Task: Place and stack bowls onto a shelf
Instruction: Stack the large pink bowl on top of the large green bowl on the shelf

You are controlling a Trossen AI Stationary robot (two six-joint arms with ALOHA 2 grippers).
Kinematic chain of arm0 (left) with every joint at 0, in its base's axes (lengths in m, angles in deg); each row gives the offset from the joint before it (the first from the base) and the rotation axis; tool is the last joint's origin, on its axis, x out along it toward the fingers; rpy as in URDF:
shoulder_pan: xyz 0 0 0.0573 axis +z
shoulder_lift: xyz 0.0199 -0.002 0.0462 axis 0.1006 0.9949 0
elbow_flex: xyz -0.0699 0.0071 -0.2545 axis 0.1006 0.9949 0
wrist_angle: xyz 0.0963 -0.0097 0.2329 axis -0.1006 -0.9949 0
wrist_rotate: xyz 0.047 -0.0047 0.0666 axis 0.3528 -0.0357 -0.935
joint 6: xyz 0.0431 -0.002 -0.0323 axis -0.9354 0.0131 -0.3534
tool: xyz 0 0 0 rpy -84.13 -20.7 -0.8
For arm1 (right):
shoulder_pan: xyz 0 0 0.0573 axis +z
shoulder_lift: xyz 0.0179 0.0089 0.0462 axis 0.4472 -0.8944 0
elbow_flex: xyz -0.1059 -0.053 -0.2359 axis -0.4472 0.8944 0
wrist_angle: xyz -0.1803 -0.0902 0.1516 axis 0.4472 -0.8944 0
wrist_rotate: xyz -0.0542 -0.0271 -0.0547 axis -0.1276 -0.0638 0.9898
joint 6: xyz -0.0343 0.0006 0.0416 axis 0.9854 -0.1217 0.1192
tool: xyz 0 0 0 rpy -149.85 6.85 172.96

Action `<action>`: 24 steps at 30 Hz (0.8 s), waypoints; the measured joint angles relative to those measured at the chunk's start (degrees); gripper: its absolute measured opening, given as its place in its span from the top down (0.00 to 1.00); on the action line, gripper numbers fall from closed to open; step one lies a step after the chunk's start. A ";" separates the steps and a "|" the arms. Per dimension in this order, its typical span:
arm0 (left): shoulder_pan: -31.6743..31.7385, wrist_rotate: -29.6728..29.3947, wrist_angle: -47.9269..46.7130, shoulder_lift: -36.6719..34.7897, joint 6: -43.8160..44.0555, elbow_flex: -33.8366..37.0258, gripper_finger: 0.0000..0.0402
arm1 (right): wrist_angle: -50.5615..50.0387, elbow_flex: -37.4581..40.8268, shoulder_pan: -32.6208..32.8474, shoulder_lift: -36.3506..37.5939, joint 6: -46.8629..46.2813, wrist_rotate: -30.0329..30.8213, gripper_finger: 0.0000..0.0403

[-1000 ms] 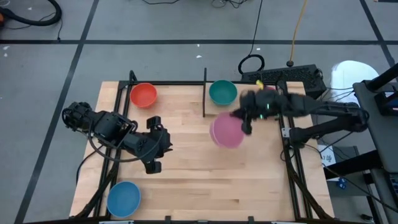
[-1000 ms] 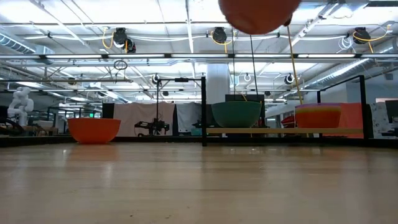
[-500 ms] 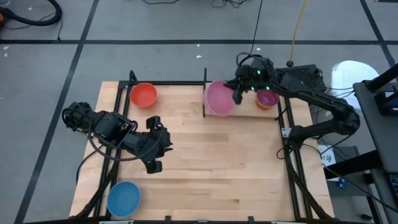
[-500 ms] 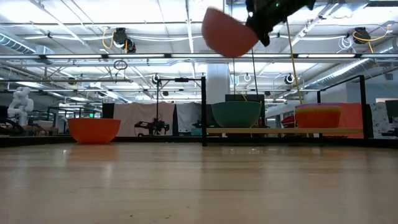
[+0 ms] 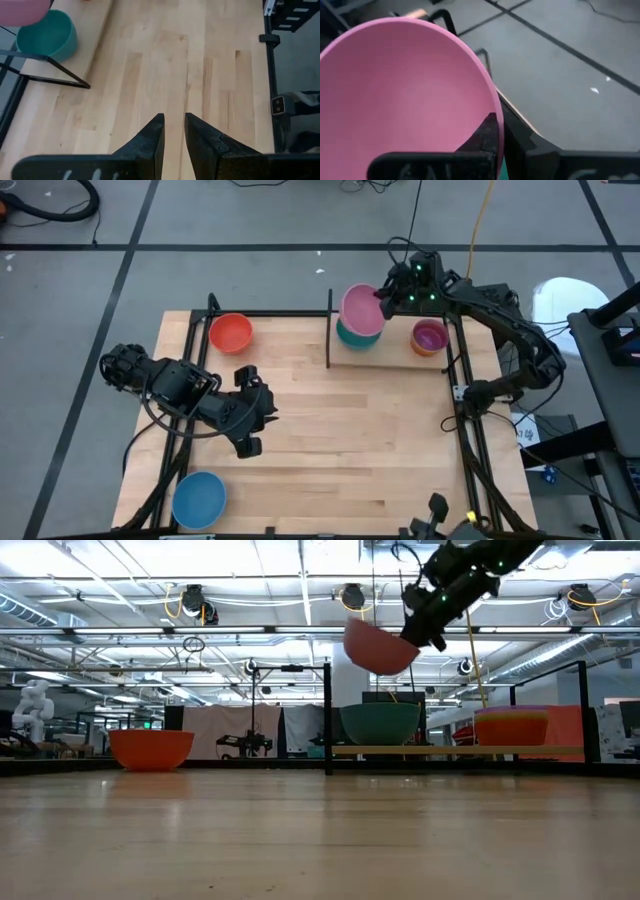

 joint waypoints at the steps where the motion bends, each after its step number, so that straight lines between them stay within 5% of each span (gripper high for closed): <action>1: 0.00 -0.20 -0.02 -0.02 0.18 0.00 0.80 | -0.25 0.00 -0.31 -0.66 0.18 0.04 1.00; 24: 0.00 -0.40 0.05 -0.01 3.00 -0.01 0.80 | -5.03 0.02 -0.63 -8.66 8.94 4.55 1.00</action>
